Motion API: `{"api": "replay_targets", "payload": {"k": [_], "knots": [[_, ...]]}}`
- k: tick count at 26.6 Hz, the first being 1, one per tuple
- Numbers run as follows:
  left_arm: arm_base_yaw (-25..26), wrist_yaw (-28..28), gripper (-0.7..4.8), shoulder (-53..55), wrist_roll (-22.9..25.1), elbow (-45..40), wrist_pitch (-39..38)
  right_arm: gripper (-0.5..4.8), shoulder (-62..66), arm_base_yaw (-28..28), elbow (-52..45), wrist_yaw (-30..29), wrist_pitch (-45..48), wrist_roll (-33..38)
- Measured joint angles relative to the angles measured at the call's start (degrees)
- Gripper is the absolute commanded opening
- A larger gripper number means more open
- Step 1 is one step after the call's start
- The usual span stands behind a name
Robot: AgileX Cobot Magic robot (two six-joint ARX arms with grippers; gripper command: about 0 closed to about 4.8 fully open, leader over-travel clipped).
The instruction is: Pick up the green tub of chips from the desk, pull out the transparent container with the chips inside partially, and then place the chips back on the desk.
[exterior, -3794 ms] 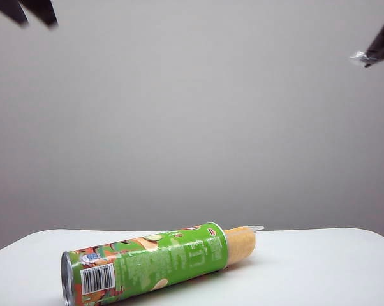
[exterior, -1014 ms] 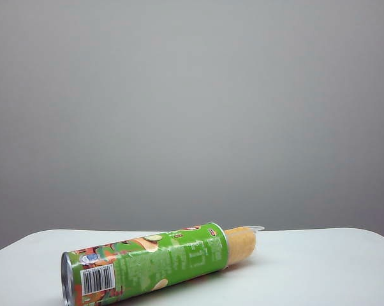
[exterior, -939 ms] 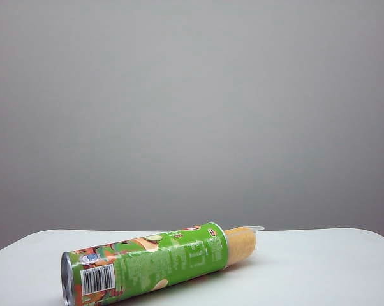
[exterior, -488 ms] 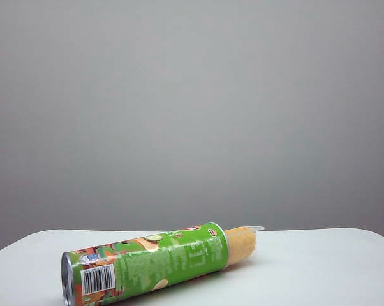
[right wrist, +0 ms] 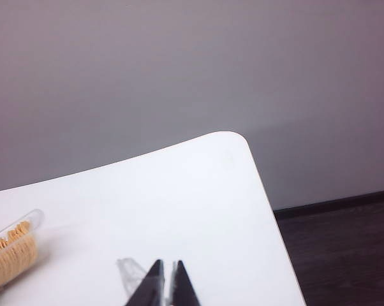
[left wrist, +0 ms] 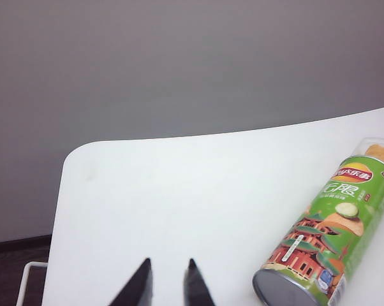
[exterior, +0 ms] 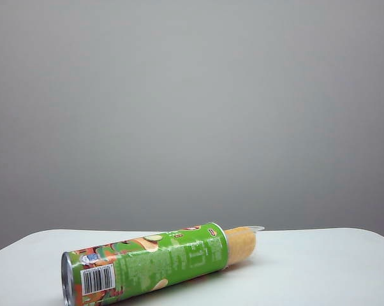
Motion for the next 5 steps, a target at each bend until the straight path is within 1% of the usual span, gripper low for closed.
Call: {"api": "replay_targets", "payload": {"k": [5], "knots": [[0.0,0.0,0.67,0.0,-0.02,0.0,0.02,0.22,0.0,0.0,0.0,0.0,0.0,0.0]]}}
